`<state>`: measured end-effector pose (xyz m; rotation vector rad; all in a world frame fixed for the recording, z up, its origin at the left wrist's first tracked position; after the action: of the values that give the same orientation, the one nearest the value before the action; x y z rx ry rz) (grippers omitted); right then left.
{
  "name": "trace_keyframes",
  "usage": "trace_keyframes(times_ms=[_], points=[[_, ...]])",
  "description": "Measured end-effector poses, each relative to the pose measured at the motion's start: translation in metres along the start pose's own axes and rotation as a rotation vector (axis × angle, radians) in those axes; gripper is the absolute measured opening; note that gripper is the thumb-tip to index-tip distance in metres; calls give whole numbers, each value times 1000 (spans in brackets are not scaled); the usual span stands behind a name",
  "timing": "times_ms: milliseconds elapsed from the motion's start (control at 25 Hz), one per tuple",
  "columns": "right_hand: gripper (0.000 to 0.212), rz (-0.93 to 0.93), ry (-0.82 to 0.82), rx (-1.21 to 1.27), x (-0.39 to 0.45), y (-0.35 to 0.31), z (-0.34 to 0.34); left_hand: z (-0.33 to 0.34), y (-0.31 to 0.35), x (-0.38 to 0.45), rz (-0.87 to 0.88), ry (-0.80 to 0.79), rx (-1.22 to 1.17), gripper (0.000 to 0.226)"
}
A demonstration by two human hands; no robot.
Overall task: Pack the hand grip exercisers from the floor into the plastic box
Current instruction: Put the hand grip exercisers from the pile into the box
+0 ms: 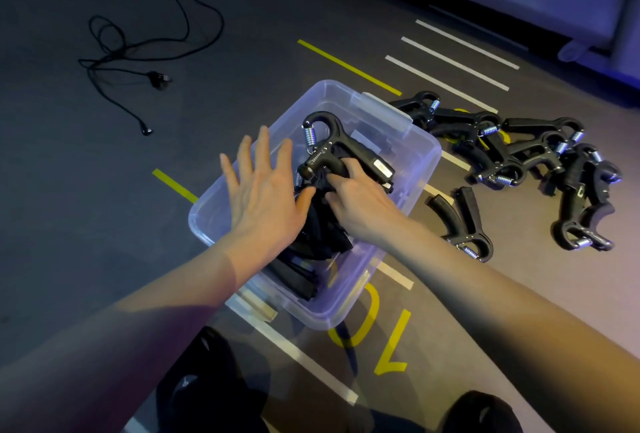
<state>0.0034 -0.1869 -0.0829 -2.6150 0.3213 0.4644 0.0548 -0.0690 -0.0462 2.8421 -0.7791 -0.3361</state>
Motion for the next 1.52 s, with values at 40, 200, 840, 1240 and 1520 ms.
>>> trace_keyframes(times_ms=[40, 200, 840, 1240, 1520], points=[[27, 54, -43, -26, 7, 7, -1, 5, -5, -2, -3, -13, 64, 76], [33, 188, -228, -122, 35, 31, 5, 20, -24, -2, -72, -113, 117, 86], [53, 213, -338, -197, 49, 44, 13, 23, -30, 4, -67, -158, 110, 84], [70, 2, 77, -166, 14, 29, -24, 14, 3, 10, -19, -150, 24, 81], [74, 81, 478, -86, -43, 89, -40, 12, 87, -2, 252, -103, 4, 79]])
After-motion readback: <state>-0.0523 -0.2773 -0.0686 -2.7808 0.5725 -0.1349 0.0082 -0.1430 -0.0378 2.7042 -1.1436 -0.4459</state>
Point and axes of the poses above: each hand's wrist, its own x-axis towards the middle knuckle, its own z-axis out of the palm, y = z × x, the point moved 6 cm from there along x, towards the middle knuckle, and after that the axes turned 8 degrees about -y, right-handed, at the moved point
